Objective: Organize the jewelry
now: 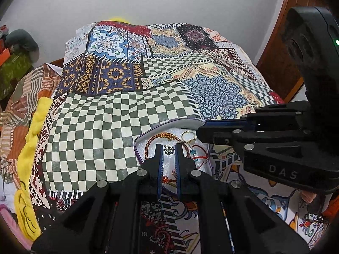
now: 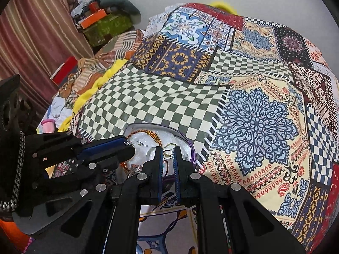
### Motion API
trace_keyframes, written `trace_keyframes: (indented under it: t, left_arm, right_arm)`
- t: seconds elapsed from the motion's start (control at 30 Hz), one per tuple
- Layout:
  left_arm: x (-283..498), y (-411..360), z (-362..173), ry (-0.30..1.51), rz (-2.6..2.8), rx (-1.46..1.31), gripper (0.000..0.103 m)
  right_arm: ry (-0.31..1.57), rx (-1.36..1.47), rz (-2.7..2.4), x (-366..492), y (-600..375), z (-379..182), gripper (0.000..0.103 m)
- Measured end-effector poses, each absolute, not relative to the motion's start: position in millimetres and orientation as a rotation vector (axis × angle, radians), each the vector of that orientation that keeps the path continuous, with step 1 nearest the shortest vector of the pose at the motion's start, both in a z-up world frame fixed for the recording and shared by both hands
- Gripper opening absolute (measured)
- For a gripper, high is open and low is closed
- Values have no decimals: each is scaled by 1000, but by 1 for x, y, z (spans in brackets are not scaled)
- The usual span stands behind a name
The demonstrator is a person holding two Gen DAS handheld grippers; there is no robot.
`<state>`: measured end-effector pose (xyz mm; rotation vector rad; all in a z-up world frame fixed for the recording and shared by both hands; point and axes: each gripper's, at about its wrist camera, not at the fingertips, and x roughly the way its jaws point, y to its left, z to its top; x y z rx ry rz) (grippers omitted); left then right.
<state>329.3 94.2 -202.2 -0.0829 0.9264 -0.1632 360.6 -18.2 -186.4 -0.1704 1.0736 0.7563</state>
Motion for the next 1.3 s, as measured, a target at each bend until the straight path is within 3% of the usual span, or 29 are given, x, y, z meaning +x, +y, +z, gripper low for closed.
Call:
trace_keyframes:
  t: [0.4,0.5,0.57,0.77,1.0,1.3]
  left_arm:
    - [326,97,-205,939,-132,-67,10]
    - [326,100,-203,955,-131,-83,16]
    - [323,102,-199,950,-130,-101,23]
    - [302,108,-166,878,-105,-117,24]
    - [251,104,-87,678,-67,-83,24]
    - [149,83,2,357,-19,-32,26]
  right_arm:
    - [1085,-208,754,361,-16,-193,8]
    - [1096,-198,763,361,-16,-190,10]
    - [1090,-189,761,360,-18,-186,16]
    - [1018,-145,749,348,-32,-154,18]
    - [809,-88,726,306,-61,-83,18]
    - [396,-45,665,197,-97,14,18]
